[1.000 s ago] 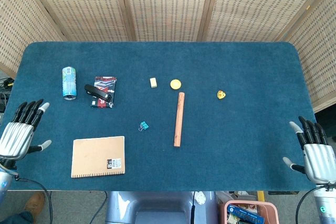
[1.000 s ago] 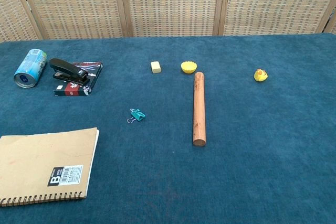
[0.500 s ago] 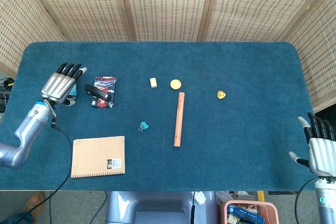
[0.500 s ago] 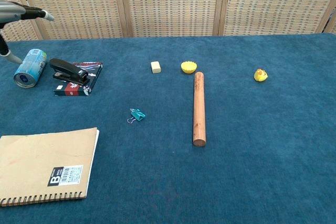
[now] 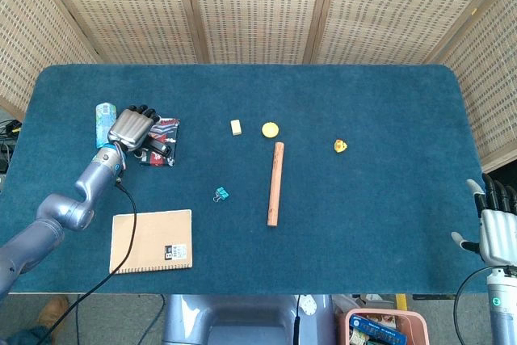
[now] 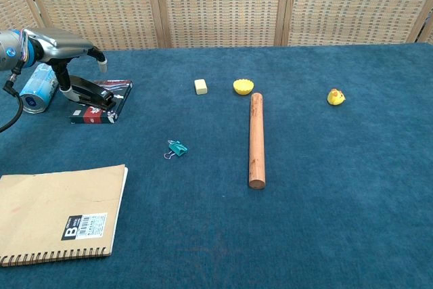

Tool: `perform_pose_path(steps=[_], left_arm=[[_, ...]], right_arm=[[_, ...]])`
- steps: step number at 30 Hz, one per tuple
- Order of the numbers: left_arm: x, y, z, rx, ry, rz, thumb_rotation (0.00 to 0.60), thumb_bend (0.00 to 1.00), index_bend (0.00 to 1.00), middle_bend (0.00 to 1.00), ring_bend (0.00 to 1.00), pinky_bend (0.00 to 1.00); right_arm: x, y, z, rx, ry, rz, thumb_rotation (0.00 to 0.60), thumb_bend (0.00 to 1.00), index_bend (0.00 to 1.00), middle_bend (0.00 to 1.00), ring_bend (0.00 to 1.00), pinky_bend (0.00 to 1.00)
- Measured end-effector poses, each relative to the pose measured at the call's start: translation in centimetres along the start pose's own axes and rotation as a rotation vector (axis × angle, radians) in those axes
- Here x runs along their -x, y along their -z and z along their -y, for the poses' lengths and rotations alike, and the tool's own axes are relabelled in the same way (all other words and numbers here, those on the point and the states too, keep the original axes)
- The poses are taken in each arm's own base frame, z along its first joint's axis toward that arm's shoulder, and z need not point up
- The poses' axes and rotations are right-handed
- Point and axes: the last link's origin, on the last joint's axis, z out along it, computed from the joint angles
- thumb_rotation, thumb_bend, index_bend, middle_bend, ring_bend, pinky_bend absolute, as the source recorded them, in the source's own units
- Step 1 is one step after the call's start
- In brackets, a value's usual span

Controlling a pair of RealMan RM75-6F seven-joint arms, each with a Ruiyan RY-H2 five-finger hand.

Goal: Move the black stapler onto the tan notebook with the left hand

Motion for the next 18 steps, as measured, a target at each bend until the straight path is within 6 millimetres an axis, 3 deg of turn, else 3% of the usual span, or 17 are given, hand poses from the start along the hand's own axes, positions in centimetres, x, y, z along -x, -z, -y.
perform_pose_path(steps=[8,15,18], left_arm=[[0.5,-1.0,-1.2,0.011,-0.008,0.001,0.6,0.17,0.48,0.34,0.27,0.37],[0.6,-1.4,-2.0,0.019,-0.012,-0.023,0.6,0.4,0.65,0.49,0.42,0.49],[0.7,-1.4,-2.0,0.018,-0.014,-0.042,0.6,0.42,0.66,0.5,0.43,0.5]], right_arm=[[0.0,0.0,-0.1,0.003,-0.002,0.0,0.6,0.0,0.0,0.0,0.0,0.0],[0.0,0.0,-0.1,0.001,-0.009,0.003,0.6,0.0,0.0,0.0,0.0,0.0],[-0.1,0.0,-0.1,-0.002,-0.011,0.003,0.6,0.0,0.0,0.0,0.0,0.0]])
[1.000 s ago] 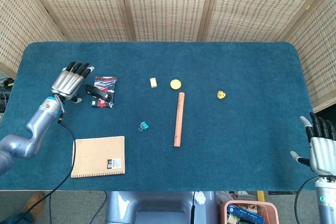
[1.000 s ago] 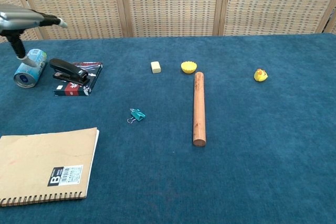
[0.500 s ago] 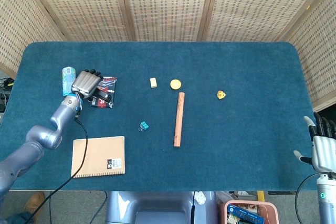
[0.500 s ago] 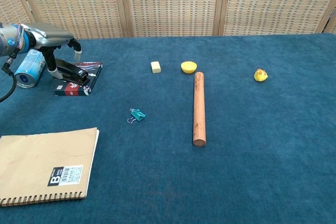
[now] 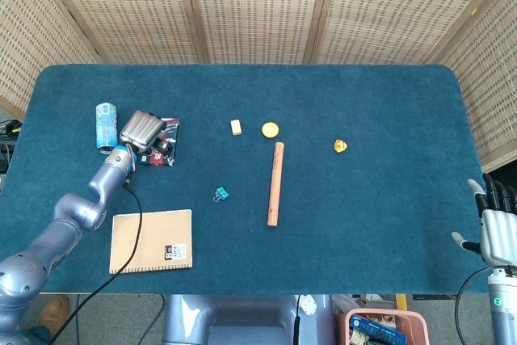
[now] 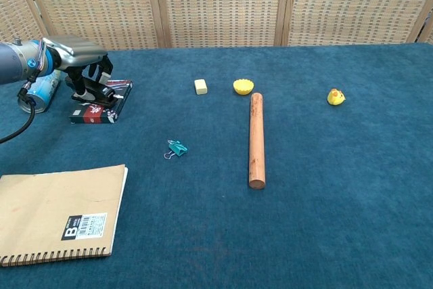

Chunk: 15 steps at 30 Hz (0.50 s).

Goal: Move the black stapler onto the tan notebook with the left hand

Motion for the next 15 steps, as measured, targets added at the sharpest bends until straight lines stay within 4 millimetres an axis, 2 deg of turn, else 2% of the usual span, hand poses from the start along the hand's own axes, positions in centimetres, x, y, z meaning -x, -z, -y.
perform_pose_path(steps=[9,15], left_arm=[[-0.9,1.3,1.5,0.035,-0.022,-0.06,0.6,0.43,0.68,0.51,0.44,0.51],[-2.2,3.7,2.0,0.11,-0.069,-0.123,0.6,0.43,0.68,0.52,0.44,0.51]], right_arm=[[-0.1,0.2,0.2,-0.013,-0.006,0.001,0.6,0.0,0.0,0.0,0.0,0.0],[-0.3,0.5,0.5,-0.026,-0.012,-0.003,0.6,0.0,0.0,0.0,0.0,0.0]])
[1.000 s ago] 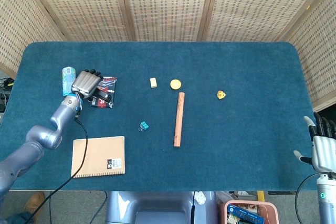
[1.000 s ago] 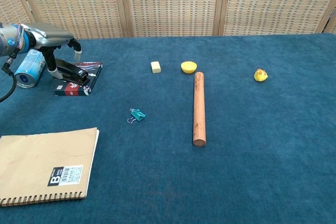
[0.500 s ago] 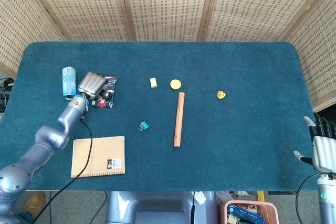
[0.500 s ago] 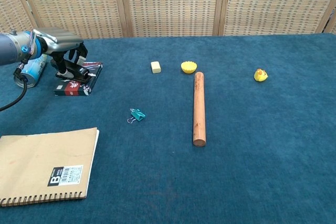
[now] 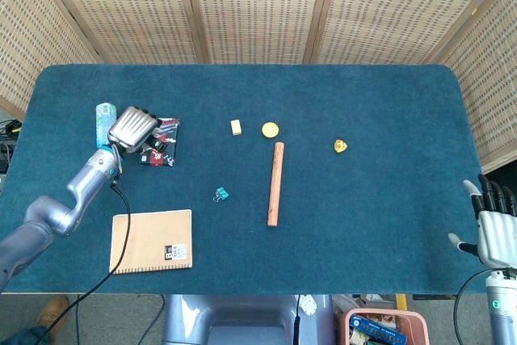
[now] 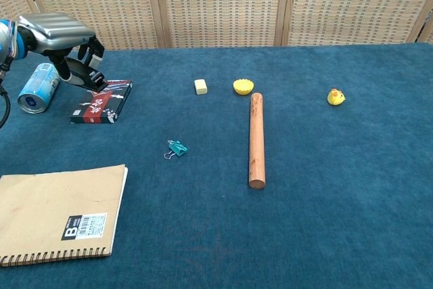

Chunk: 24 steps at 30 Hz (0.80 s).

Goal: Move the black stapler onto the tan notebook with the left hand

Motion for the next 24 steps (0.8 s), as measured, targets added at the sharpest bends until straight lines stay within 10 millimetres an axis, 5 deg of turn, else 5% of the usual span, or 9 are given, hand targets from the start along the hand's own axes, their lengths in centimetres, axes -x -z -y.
perform_pose_path(steps=[9,16,24], left_arm=[[-1.1,6.3,-1.9,0.162,-0.063,-0.038,0.6,0.42,0.68,0.52,0.44,0.51],[0.5,13.0,-4.1,0.264,-0.131,0.016,0.6,0.42,0.68,0.52,0.44,0.51],[2.0,16.5,-7.4,0.352,-0.156,0.081,0.6,0.42,0.68,0.52,0.44,0.51]], right_arm=[[-0.2,0.5,0.5,-0.025,-0.006,-0.003,0.6,0.0,0.0,0.0,0.0,0.0],[-0.4,0.8,0.7,-0.04,-0.016,-0.008,0.6,0.0,0.0,0.0,0.0,0.0],[-0.8,1.0,0.5,-0.041,-0.029,-0.014,0.6,0.0,0.0,0.0,0.0,0.0]])
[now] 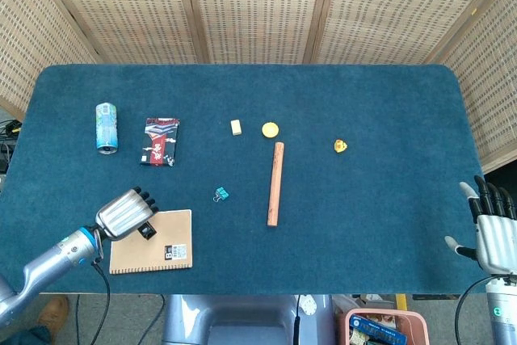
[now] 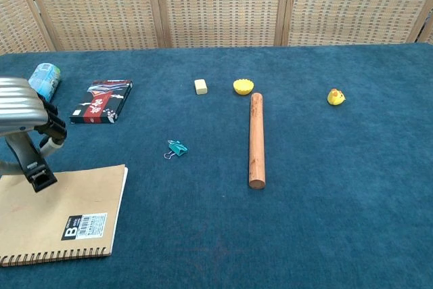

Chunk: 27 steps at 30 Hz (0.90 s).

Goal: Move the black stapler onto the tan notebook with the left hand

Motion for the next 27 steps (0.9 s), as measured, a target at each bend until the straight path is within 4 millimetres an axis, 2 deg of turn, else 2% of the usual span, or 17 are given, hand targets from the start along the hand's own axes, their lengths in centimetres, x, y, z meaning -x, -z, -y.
perform_pose_path(steps=[6,7,8,9,10,11,12,13,16,21,27], left_arm=[[0.1,-0.9,-2.7,0.067,-0.028,0.026,0.6,0.42,0.68,0.51,0.44,0.5],[0.1,-1.1,-3.2,0.078,-0.036,0.027,0.6,0.42,0.66,0.48,0.44,0.49],[0.1,-1.3,-3.5,0.086,-0.043,0.03,0.6,0.37,0.62,0.44,0.43,0.47],[0.2,-1.4,-3.8,0.092,-0.05,0.033,0.6,0.25,0.47,0.33,0.36,0.41],[0.3,-1.6,-4.1,0.097,-0.058,0.039,0.6,0.13,0.28,0.19,0.25,0.33],[0.3,-1.8,-4.4,0.099,-0.063,0.045,0.6,0.06,0.18,0.12,0.18,0.28],[0.4,-1.9,-4.6,0.1,-0.065,0.051,0.6,0.0,0.05,0.03,0.07,0.18],[0.6,-2.0,-4.8,0.102,-0.06,0.063,0.6,0.0,0.0,0.0,0.01,0.1],[0.7,-2.0,-5.3,0.113,-0.016,0.087,0.6,0.0,0.0,0.0,0.0,0.01],[0.1,-1.3,-5.3,0.113,0.117,0.085,0.6,0.0,0.0,0.0,0.0,0.0],[-1.2,1.0,-3.1,0.025,0.3,-0.023,0.6,0.0,0.0,0.0,0.0,0.0]], right_arm=[[0.0,0.0,-0.1,0.005,-0.001,0.002,0.6,0.0,0.0,0.0,0.0,0.0],[-0.1,0.0,-0.2,0.006,-0.001,0.002,0.6,0.0,0.0,0.0,0.0,0.0],[-0.1,0.0,-0.2,0.007,-0.001,0.002,0.6,0.0,0.0,0.0,0.0,0.0],[-0.1,0.0,-0.2,0.007,-0.002,0.002,0.6,0.0,0.0,0.0,0.0,0.0],[-0.1,0.0,-0.3,0.008,-0.002,0.002,0.6,0.0,0.0,0.0,0.0,0.0],[-0.1,0.0,-0.3,0.009,-0.003,0.001,0.6,0.0,0.0,0.0,0.0,0.0],[-0.1,0.0,-0.3,0.01,-0.004,0.0,0.6,0.0,0.0,0.0,0.0,0.0],[-0.2,0.0,-0.4,0.011,-0.004,0.0,0.6,0.0,0.0,0.0,0.0,0.0],[-0.3,0.1,-0.5,0.016,-0.008,-0.005,0.6,0.0,0.0,0.0,0.0,0.0],[-0.4,0.1,-0.5,0.014,-0.01,-0.005,0.6,0.0,0.0,0.0,0.0,0.0],[-0.5,0.3,-0.4,0.005,-0.018,-0.009,0.6,0.0,0.0,0.0,0.0,0.0]])
